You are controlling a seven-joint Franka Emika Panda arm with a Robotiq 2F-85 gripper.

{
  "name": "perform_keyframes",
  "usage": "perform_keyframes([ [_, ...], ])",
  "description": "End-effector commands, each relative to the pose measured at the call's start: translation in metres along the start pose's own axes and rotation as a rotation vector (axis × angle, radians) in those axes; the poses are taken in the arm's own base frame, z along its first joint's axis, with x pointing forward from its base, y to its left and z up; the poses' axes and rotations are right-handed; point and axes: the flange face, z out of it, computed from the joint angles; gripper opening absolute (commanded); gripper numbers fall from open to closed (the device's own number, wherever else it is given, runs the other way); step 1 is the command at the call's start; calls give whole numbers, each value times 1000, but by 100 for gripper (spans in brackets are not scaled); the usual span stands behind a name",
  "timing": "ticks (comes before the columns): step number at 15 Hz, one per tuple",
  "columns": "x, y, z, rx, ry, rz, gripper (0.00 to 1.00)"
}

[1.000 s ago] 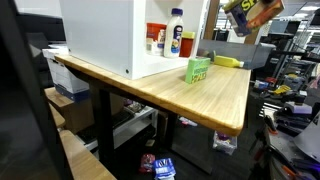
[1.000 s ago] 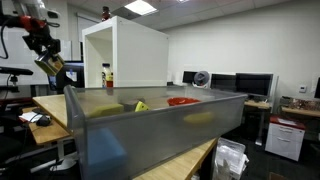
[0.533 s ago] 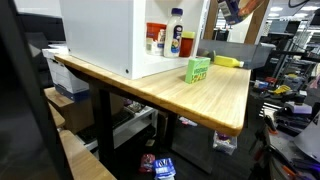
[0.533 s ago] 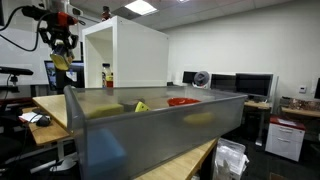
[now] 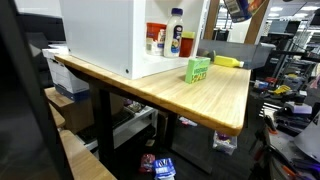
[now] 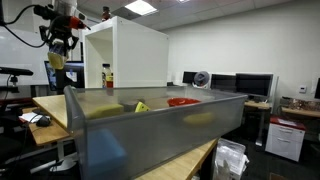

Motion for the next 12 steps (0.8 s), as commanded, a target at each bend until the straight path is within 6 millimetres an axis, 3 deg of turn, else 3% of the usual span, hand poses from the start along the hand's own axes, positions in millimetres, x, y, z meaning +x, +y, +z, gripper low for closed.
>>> perform_keyframes([
  [1, 4, 12, 0, 76, 9, -86, 30],
  [12, -17, 48, 43, 212, 121, -103, 30],
])
